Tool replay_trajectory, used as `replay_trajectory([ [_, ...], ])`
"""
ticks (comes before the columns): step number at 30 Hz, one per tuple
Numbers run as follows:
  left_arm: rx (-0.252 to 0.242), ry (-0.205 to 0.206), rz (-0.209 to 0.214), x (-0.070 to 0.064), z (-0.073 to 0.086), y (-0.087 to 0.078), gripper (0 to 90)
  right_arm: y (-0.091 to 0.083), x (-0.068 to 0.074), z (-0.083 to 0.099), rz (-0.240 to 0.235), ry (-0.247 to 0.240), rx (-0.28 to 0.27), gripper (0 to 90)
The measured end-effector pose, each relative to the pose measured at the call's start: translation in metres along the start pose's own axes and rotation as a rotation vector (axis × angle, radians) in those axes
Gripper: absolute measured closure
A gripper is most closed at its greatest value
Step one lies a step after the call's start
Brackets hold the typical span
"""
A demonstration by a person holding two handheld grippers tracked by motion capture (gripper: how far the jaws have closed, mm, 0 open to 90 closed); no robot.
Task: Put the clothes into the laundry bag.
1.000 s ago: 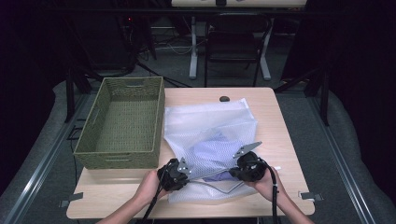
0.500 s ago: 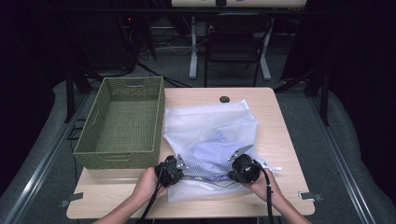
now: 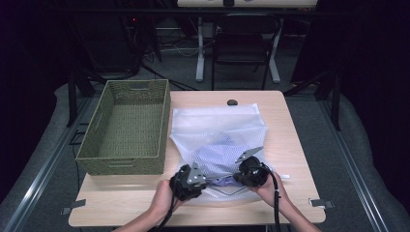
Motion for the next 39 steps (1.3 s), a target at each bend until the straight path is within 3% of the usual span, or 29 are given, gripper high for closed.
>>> replay_trajectory([
  [2,0.004,0.041,0.014,-0.011,-0.006,0.015,69.8,0.0,0.0,0.0,0.004,0.002,0.001,88.7],
  [5,0.033,0.063,0.021,-0.018,-0.007,0.036,72.5,0.001,0.0,0.0,0.004,0.006,0.0,88.7],
  [8,0.055,0.041,-0.029,-0.014,-0.004,0.052,83.1,0.0,-0.001,0.0,-0.008,0.021,-0.004,88.9],
  [12,0.066,-0.019,-0.093,-0.004,-0.004,0.062,88.9,-0.004,0.0,-0.002,-0.016,0.025,-0.02,89.0],
  [17,0.065,-0.055,-0.145,0.0,-0.005,0.07,89.8,-0.012,0.005,-0.001,-0.023,0.026,-0.036,89.0],
  [22,0.065,-0.068,-0.169,0.003,-0.006,0.072,90.0,-0.013,0.005,0.003,-0.033,0.024,-0.026,89.1],
  [27,0.059,-0.096,-0.199,0.012,-0.005,0.073,90.0,-0.011,0.008,0.007,-0.047,0.022,-0.004,89.2],
  [30,0.056,-0.109,-0.155,0.013,-0.003,0.068,88.2,-0.007,0.008,0.008,-0.051,0.021,0.011,89.1],
  [33,0.053,-0.075,-0.109,0.01,-0.003,0.053,77.2,-0.005,0.007,0.008,-0.055,0.019,0.011,89.0],
  [35,0.042,-0.058,-0.099,0.008,0.001,0.033,71.6,-0.005,0.007,0.008,-0.056,0.019,0.009,89.0],
  [39,0.038,-0.053,-0.148,0.018,0.009,0.012,63.0,-0.004,0.007,0.008,-0.056,0.02,0.011,88.9],
])
Point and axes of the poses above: each handheld gripper's, and its own axes: y roughly forward along the jaws, z roughly out of its underside, x roughly to its left, the point moved 4 cm from there along y, roughly forward along the jaws, and after that the axes turned 2 degrees about -y, right-handed, at the moved point
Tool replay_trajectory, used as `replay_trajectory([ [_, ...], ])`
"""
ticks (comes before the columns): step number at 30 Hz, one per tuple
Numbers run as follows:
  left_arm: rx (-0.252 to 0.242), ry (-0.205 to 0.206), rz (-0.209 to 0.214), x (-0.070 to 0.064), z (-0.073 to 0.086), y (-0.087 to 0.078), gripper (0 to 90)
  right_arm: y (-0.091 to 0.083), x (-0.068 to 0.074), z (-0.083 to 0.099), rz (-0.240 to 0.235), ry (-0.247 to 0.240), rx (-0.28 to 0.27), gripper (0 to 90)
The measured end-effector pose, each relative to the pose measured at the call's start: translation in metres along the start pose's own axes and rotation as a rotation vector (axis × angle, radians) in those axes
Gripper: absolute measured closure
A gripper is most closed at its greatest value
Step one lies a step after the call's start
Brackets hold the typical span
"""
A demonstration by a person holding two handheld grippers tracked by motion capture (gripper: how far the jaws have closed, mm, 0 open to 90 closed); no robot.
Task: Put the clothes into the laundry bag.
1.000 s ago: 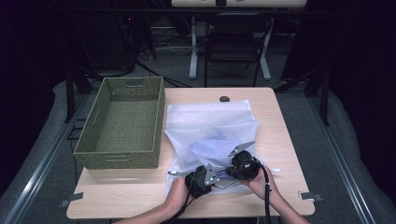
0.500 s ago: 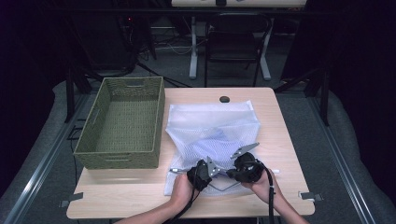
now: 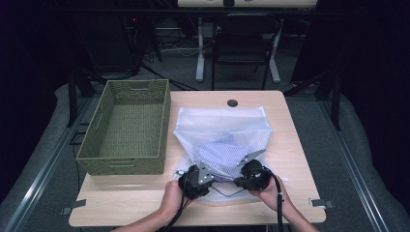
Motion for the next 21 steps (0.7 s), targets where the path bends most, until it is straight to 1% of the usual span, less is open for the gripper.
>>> replay_trajectory([
  [1,-0.007,-0.007,-0.027,0.006,0.003,-0.003,61.1,0.0,0.0,0.0,0.003,0.001,0.001,88.8],
  [2,0.0,-0.009,-0.03,0.01,0.005,-0.004,61.1,0.001,0.0,0.0,0.002,-0.003,0.004,88.8],
  [3,0.02,0.004,-0.054,0.017,0.008,-0.004,60.9,0.001,0.0,0.0,0.003,-0.004,0.006,88.8],
  [4,0.04,0.003,-0.042,0.019,0.011,-0.002,60.9,0.001,0.001,0.0,0.001,-0.005,0.006,88.8],
  [5,0.063,-0.008,-0.027,0.022,0.014,0.002,61.0,0.001,0.001,0.0,0.001,-0.005,0.006,88.7],
  [6,0.092,-0.001,-0.005,0.024,0.016,0.006,61.6,0.001,0.001,0.0,0.001,-0.006,0.006,88.7],
  [7,0.12,0.01,0.009,0.024,0.018,0.01,62.5,0.001,0.001,0.0,0.0,-0.008,0.009,88.7],
  [8,0.126,0.019,0.006,0.023,0.02,0.014,64.1,0.002,0.001,0.0,0.001,-0.009,0.009,88.6],
  [9,0.146,0.038,0.005,0.023,0.021,0.017,68.1,0.002,0.001,0.0,0.001,-0.013,0.01,88.6],
  [10,0.144,0.038,0.008,0.024,0.022,0.019,73.3,0.002,0.001,0.0,0.002,-0.017,0.009,88.6],
  [11,0.147,0.036,0.022,0.024,0.023,0.02,79.7,0.002,0.002,0.0,0.003,-0.021,0.011,88.6],
  [13,0.15,0.051,0.027,0.025,0.022,0.02,88.2,0.003,0.002,0.001,0.005,-0.032,0.013,88.4],
  [16,0.168,0.053,0.06,0.026,0.024,0.015,89.3,0.007,0.001,0.001,0.01,-0.051,0.025,88.3],
  [17,0.17,0.052,0.069,0.026,0.024,0.013,89.4,0.009,0.002,0.001,0.014,-0.047,0.036,88.2],
  [18,0.17,0.06,0.073,0.026,0.025,0.012,89.4,0.011,0.002,0.001,0.022,-0.059,0.045,88.1],
  [21,0.175,0.059,0.094,0.028,0.027,0.006,88.8,0.016,0.002,0.002,0.02,-0.078,0.066,87.7],
])
Point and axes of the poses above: each handheld gripper's, and its own axes: y roughly forward along the jaws, z roughly out of its underside, x roughly to its left, the point moved 4 cm from there along y, roughly forward along the jaws, and after that the axes turned 2 degrees about -y, right-handed, at the moved point
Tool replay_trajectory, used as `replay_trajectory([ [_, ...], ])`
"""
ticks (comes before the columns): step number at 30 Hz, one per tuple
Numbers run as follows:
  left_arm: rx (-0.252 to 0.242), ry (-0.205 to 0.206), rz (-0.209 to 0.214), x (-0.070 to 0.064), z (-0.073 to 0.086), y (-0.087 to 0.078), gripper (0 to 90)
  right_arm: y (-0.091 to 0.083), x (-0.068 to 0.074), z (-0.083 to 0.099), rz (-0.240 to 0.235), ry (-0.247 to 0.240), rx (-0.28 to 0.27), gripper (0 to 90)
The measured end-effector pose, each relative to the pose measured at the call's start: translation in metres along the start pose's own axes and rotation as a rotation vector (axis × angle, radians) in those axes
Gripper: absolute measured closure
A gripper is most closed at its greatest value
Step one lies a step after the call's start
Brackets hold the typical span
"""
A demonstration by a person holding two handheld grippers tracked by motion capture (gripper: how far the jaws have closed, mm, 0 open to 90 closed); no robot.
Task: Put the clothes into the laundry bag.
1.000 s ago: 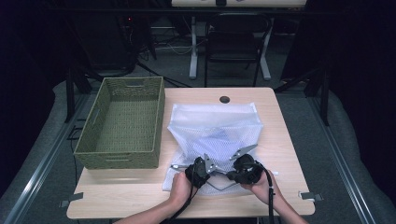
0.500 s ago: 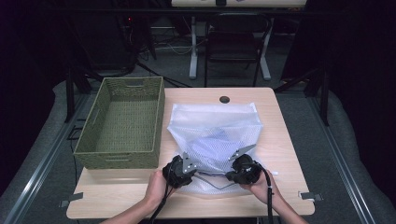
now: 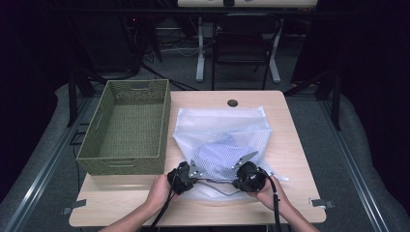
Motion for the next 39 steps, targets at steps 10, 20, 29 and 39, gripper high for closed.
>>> replay_trajectory([
  [10,0.038,-0.022,0.107,0.004,0.008,-0.007,71.1,0.0,0.001,0.007,-0.082,-0.002,0.032,68.6],
  [20,-0.03,-0.123,0.1,0.013,0.018,-0.033,38.9,-0.022,0.001,0.007,-0.149,0.022,-0.01,28.8],
  [29,-0.044,-0.172,0.08,0.013,0.038,-0.061,25.1,-0.042,-0.021,0.023,-0.025,0.101,-0.058,11.7],
  [39,-0.045,-0.264,0.028,0.028,0.068,-0.084,19.3,-0.067,-0.044,0.054,0.07,0.191,-0.117,10.1],
])
Point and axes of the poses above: each handheld gripper's, and its own axes: y roughly forward along the jaws, z roughly out of its underside, x roughly to its left, the point moved 4 cm from there along y, roughly forward along the jaws, and after that the axes turned 2 degrees about -y, right-handed, at the moved point
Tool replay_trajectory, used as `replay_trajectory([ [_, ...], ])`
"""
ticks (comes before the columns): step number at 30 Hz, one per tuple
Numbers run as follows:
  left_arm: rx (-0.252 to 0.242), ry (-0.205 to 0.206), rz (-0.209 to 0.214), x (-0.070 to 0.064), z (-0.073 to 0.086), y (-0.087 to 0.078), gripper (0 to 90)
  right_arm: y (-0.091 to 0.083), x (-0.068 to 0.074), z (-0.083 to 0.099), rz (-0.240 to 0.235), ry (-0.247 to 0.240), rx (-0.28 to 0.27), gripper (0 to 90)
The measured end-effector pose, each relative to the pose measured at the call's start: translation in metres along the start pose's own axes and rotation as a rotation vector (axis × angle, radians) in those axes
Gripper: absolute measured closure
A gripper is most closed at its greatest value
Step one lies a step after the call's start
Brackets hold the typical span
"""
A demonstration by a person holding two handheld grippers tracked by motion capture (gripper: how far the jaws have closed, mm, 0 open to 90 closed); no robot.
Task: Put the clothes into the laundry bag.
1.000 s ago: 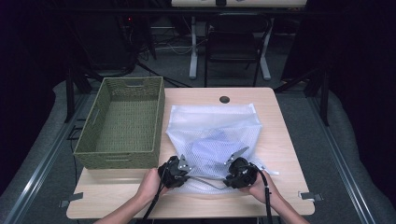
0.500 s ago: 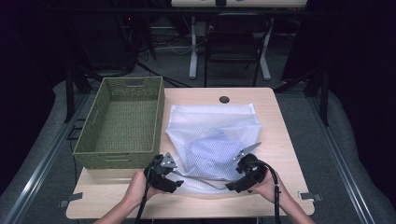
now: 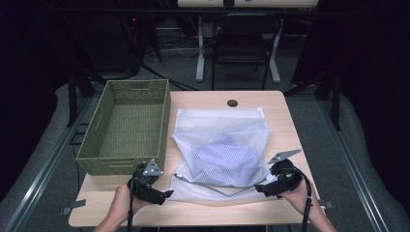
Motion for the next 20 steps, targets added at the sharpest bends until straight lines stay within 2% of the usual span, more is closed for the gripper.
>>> replay_trajectory([
  [6,0.009,-0.069,-0.051,0.015,0.019,-0.011,15.7,-0.01,-0.022,0.019,0.062,0.085,-0.026,9.2],
  [12,0.031,-0.097,-0.064,0.028,0.021,-0.006,12.3,-0.007,-0.044,0.032,0.096,0.141,-0.038,5.5],
  [13,0.028,-0.105,-0.057,0.029,0.021,-0.004,12.3,-0.007,-0.046,0.032,0.105,0.146,-0.038,4.6],
  [17,0.053,-0.096,-0.04,0.03,0.02,0.003,12.0,-0.002,-0.05,0.035,0.117,0.151,-0.021,0.0],
  [20,0.062,-0.088,-0.03,0.029,0.018,0.006,11.7,0.002,-0.051,0.036,0.147,0.127,0.003,0.0],
])
Point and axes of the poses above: each handheld gripper's, and its own axes: y roughly forward along the jaws, z roughly out of its underside, x roughly to its left, the point moved 4 cm from there along y, roughly forward along the jaws, and after that the axes turned 2 degrees about -y, right-handed, at the moved point
